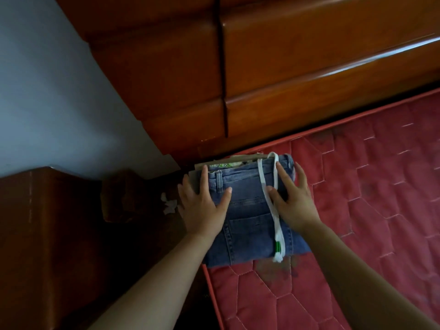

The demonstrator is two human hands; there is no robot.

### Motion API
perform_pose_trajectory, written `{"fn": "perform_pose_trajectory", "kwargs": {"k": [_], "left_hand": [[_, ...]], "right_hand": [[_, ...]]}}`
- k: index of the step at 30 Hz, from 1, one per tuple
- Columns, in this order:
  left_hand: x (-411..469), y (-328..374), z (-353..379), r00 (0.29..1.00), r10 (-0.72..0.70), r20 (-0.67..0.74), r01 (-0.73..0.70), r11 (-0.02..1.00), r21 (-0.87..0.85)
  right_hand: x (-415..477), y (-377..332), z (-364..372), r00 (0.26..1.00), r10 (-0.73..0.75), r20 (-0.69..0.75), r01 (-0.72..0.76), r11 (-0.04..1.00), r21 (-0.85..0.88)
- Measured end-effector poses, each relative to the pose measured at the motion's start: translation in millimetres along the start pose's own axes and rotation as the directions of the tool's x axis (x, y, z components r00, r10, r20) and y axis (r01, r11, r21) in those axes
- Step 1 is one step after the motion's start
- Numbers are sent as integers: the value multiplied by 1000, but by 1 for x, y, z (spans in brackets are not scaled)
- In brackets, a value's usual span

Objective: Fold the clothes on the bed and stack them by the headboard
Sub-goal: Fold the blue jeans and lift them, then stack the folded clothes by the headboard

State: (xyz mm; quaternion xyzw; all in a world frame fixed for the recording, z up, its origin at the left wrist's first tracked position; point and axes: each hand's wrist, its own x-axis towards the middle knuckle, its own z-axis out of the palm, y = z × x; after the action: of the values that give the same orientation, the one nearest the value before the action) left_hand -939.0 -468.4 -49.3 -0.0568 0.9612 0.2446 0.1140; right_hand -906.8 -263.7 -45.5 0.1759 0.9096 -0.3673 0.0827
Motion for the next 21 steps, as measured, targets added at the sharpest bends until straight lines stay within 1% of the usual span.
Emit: {"fn": "perform_pose_trajectory", "kwargs": {"k": [3,6,9,11,13,16,21], "left_hand": [[-9,15,-46,984,175,37,-178,974,143],[-22,31,-102,950,297,93,-311,920,238],[-40,51,-161,903,412,123,-429,842,327],[-54,69,-200,867,482,129,-494,793,356],[-70,93,-237,817,561,136,-566,732,380],[-100,132,-282,713,683,159,-683,625,378],[-163,192,-320,531,827,183,-818,444,366]], "right_hand": [[-25,-32,-25,999,7,-33,-11,992,-122],[-58,-72,-61,998,-37,-48,26,977,-213],[-97,-112,-103,996,-52,-74,31,966,-256],[-122,-136,-135,992,-57,-112,26,965,-262],[-147,-158,-169,984,-54,-169,7,963,-268],[-191,-184,-217,957,-63,-283,-17,962,-271],[-284,-198,-276,891,-30,-454,-102,960,-263]]}}
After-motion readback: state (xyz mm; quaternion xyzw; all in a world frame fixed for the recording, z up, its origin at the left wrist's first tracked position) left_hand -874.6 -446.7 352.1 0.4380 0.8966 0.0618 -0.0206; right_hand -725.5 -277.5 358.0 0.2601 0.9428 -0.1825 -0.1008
